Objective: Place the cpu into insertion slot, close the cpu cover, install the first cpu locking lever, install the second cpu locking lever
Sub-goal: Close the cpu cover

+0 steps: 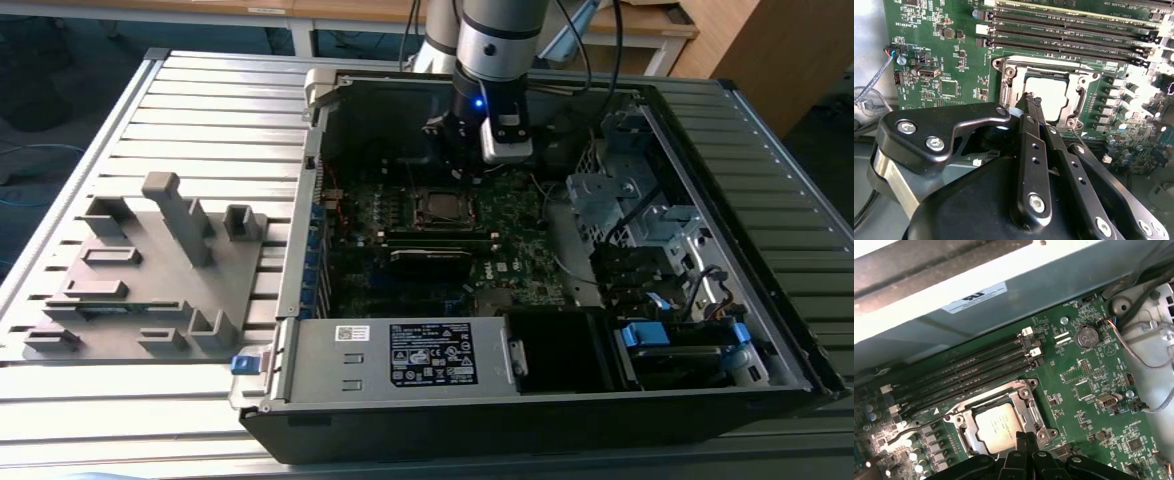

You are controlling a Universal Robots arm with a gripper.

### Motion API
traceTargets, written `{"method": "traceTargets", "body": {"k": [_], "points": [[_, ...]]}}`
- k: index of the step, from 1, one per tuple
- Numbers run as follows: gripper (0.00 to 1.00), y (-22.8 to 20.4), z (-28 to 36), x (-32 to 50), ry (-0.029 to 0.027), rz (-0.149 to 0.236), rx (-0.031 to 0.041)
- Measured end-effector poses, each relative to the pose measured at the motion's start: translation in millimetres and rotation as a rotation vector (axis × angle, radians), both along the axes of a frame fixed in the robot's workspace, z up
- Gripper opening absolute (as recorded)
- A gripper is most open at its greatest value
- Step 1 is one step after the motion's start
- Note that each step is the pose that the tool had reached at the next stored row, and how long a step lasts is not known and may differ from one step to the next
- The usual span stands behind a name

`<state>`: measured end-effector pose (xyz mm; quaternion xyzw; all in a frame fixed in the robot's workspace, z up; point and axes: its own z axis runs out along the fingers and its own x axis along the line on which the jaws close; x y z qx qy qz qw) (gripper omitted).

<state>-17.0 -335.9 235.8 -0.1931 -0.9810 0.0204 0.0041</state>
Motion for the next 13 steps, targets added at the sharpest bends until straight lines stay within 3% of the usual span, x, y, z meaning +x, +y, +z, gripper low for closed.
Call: {"method": "traceTargets", "body": {"k": [13], "points": [[0.11, 0.0, 0.0, -0.6, -0.0001, 0.007, 0.0]]}}
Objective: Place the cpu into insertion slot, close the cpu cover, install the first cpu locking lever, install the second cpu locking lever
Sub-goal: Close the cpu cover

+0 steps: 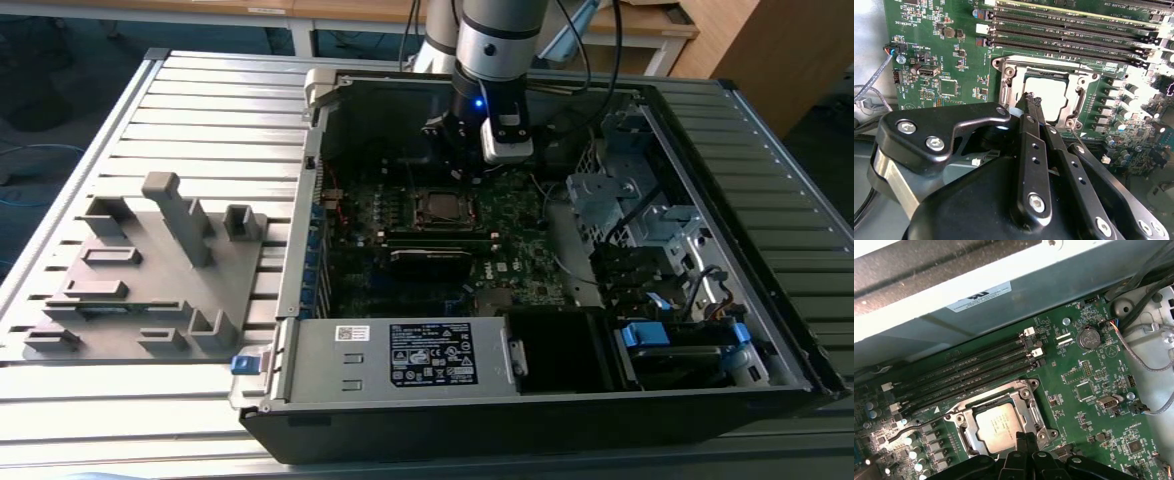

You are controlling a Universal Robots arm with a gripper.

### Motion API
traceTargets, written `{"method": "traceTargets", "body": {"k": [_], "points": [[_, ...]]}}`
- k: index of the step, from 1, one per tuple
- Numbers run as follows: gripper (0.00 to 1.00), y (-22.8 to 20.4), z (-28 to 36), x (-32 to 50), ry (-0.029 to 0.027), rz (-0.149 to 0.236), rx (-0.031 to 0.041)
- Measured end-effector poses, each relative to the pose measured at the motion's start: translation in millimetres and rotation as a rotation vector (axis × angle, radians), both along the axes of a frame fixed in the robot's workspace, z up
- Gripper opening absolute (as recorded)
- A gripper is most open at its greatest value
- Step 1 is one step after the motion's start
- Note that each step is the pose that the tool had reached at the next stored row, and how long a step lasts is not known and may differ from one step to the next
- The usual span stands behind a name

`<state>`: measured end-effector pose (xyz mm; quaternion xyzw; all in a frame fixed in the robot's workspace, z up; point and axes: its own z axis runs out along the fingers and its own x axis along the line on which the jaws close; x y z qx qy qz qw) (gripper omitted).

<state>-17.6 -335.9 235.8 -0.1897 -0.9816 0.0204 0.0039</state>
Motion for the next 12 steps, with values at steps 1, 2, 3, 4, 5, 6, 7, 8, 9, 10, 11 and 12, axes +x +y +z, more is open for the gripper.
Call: {"method": "traceTargets", "body": {"k": [1, 2, 3, 4, 5, 6, 7, 8, 9, 10, 11, 12], "points": [[0.11, 0.0, 0.0, 0.0, 0.0, 0.0, 0.0001], [0.11, 0.0, 0.0, 0.0, 0.0, 0.002, 0.0007], [0.11, 0.0, -0.1, 0.0, -0.0001, 0.004, 0.0015], [0.11, 0.0, -0.1, 0.0, -0.0001, 0.007, 0.0021], [0.11, 0.0, -0.1, 0.0, 0.0, 0.011, 0.0026], [0.11, 0.0, -0.1, 0.0, 0.0, 0.016, 0.0032], [0.11, 0.0, -0.1, 0.0, 0.0, 0.022, 0.0036], [0.11, 0.0, -0.2, 0.0, 0.0, 0.028, 0.0043], [0.11, 0.0, -0.2, 0.0, 0.0, 0.035, 0.0051], [0.11, 0.0, -0.2, 0.0, 0.0001, 0.042, 0.0062], [0.11, 0.0, -0.3, 0.0, 0.0, 0.049, 0.0074], [0.11, 0.0, -0.3, 0.0, 0.0, 0.055, 0.0085]]}}
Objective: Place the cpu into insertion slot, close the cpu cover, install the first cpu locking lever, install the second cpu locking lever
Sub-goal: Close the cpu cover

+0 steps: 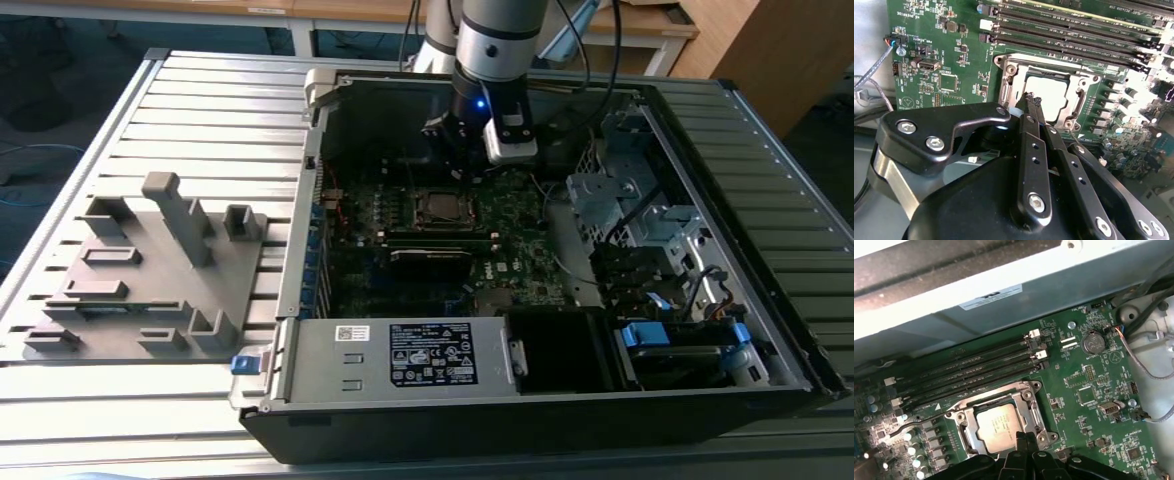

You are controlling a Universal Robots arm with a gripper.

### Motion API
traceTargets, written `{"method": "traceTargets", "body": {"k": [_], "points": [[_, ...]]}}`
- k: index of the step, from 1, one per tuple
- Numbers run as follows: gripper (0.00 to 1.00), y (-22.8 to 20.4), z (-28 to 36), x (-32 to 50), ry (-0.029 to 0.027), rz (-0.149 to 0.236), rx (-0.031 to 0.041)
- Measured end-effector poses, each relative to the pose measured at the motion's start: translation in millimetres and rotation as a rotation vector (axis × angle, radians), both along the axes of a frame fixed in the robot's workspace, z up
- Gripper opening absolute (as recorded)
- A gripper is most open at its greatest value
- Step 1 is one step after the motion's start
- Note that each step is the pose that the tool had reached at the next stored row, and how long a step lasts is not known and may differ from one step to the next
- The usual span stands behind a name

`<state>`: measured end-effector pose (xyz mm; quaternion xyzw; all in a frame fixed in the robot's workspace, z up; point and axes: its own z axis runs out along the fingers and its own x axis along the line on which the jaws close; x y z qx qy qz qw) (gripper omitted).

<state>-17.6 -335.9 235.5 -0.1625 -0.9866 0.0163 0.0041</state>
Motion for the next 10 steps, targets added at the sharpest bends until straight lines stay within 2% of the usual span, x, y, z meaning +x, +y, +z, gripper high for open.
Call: {"method": "traceTargets", "body": {"k": [5, 10], "points": [[0.11, 0.0, -0.1, 0.0, 0.0, 0.032, 0.0065], [0.11, 0.0, -0.3, 0.0, -0.0001, 0.072, 0.0168]]}}
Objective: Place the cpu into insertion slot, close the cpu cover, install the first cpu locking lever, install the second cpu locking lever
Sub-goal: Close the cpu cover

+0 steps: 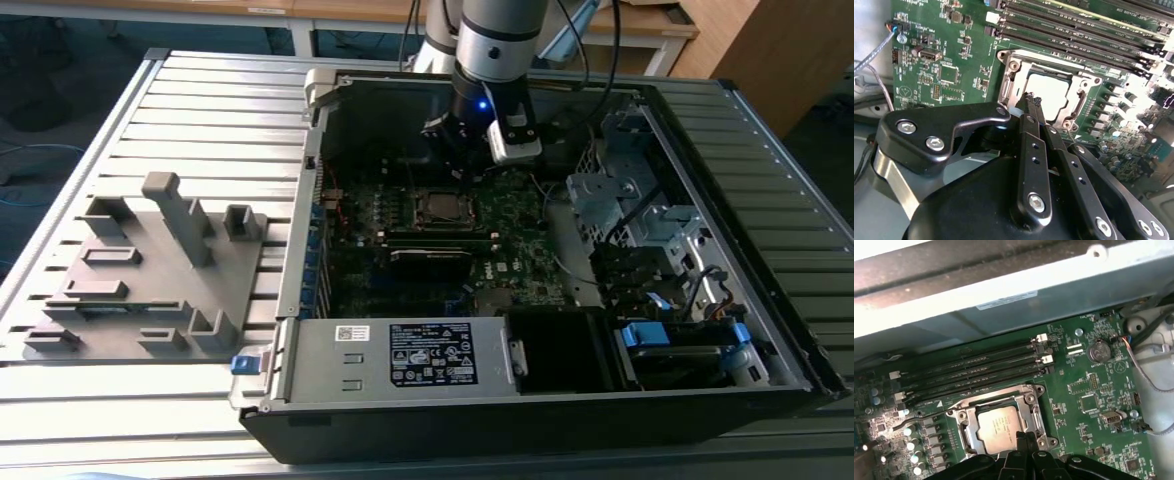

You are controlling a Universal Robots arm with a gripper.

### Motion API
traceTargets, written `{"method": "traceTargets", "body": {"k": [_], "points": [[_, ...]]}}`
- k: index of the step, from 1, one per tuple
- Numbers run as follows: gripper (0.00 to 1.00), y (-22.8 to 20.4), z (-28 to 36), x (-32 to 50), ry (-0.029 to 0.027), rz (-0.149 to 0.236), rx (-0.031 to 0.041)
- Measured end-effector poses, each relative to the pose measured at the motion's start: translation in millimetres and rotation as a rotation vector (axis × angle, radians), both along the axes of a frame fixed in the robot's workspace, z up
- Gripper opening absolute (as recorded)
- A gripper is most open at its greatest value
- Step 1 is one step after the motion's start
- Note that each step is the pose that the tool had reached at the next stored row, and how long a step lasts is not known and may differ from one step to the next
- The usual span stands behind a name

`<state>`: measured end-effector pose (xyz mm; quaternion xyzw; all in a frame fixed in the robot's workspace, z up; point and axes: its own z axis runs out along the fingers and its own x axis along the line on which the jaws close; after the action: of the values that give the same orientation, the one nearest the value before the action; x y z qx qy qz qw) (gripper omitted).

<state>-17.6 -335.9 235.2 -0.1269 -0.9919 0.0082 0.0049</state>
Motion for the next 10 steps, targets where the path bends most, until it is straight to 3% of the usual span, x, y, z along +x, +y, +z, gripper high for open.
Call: {"method": "traceTargets", "body": {"k": [6, 10], "points": [[0.11, 0.0, -0.2, 0.0, -0.0004, 0.049, 0.0104], [0.11, 0.0, -0.4, 0.1, -0.0019, 0.078, 0.0109]]}}
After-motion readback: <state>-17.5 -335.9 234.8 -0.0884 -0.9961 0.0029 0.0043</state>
